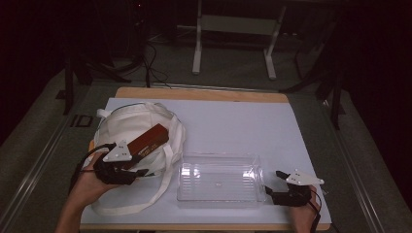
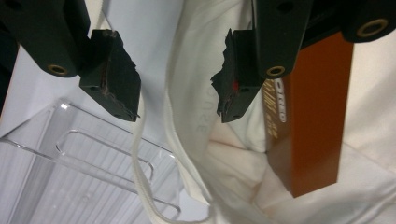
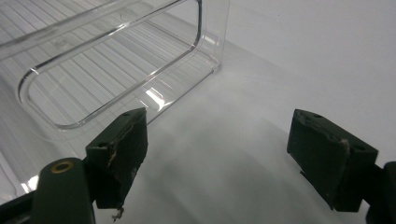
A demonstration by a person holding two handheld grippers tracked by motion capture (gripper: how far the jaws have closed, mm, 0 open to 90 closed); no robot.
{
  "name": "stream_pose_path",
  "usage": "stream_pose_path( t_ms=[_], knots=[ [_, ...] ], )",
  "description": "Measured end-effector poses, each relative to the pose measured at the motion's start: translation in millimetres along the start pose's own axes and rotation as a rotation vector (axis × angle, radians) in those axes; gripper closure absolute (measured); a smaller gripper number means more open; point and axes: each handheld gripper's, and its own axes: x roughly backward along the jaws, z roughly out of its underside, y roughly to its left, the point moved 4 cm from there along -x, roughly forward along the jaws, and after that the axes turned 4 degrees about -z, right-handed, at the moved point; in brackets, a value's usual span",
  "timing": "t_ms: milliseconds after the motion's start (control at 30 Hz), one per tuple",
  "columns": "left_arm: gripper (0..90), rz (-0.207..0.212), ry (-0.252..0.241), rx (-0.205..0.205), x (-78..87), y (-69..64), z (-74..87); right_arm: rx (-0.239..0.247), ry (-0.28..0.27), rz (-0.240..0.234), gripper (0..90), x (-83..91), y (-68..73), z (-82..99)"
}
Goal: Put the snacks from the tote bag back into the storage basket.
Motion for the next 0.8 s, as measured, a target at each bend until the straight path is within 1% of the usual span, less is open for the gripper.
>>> stream_pose_path(
  t_ms=[167, 200, 300, 400, 600, 633, 800],
  knots=[
    [47.4, -0.019, 0.005, 0.015, 0.9, 5.9, 1.3, -0.002, -0.001, 0.000, 20.2, 0.1, -0.2, 0.0],
    [47.2, -0.026, 0.008, 0.025, 1.0, 8.4, 1.7, -0.004, -0.001, 0.000, 20.2, 0.0, -0.3, 0.0],
    [46.9, -0.028, 0.009, 0.034, 1.1, 10.9, 1.7, -0.004, -0.001, 0.001, 20.2, -0.2, -0.4, 0.0],
    [46.4, -0.034, 0.028, 0.039, 0.6, 15.5, 1.8, -0.004, -0.001, 0.001, 20.3, -0.2, -0.4, 0.0],
    [45.7, -0.038, 0.036, 0.042, 0.0, 19.3, 0.4, -0.005, -0.001, 0.001, 20.3, -0.2, -0.4, 0.0],
    [44.9, -0.044, 0.046, 0.047, -0.9, 23.0, -0.6, -0.006, -0.001, 0.000, 20.3, -0.1, -0.4, 0.0],
    [43.8, -0.057, 0.059, 0.058, -2.4, 29.6, -0.7, -0.007, -0.003, 0.000, 20.2, 0.1, -0.4, 0.0]
  ],
)
